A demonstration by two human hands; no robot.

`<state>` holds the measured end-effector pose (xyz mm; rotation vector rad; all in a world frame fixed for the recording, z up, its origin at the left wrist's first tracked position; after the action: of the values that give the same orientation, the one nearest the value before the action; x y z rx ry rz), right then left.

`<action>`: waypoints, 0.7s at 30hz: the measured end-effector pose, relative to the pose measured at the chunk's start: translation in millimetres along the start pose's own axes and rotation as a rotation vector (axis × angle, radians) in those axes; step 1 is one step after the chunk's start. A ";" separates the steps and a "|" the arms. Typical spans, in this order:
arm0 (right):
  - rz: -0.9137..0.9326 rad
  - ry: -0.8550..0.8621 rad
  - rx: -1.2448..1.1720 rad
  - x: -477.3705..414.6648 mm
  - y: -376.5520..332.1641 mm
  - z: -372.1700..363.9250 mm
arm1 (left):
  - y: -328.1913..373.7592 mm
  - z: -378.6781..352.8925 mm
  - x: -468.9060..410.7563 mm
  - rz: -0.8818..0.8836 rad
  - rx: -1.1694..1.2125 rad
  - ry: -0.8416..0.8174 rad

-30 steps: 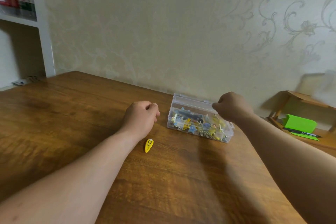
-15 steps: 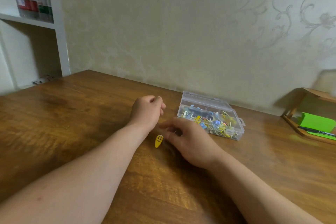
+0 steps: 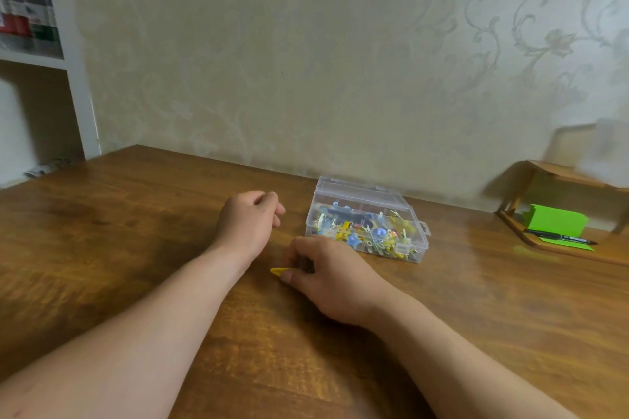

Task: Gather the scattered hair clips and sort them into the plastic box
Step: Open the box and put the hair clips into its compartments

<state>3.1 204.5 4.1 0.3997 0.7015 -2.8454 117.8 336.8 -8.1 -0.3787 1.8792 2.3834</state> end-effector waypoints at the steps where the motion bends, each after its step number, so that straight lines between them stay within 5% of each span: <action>1: -0.008 -0.015 -0.004 1.0 1.1 1.8 | 0.1 -0.1 0.3 -0.006 -0.001 -0.003; 10: -0.089 -0.172 -0.029 4.5 8.7 27.2 | 0.9 -1.2 2.0 -0.023 -0.023 -0.016; 16: -0.312 0.389 -0.181 -23.0 57.3 78.9 | 0.2 -1.8 1.9 -0.027 -0.013 -0.029; 21: -0.489 0.474 -0.130 -58.7 120.8 110.1 | 2.5 -0.8 2.8 -0.032 -0.026 -0.037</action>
<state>64.0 53.3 64.0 1.0280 1.2081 -3.1458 114.6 335.2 -6.6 -0.3614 1.8144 2.3793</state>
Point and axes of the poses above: each hand's wrist, its own x-axis away from the middle knuckle, its own z-axis out of the back of the hand, y = z × x, the point moved 2 cm from there along -x, towards the middle knuckle, and after that the axes turned 7 degrees about y, right-handed, at the moved point
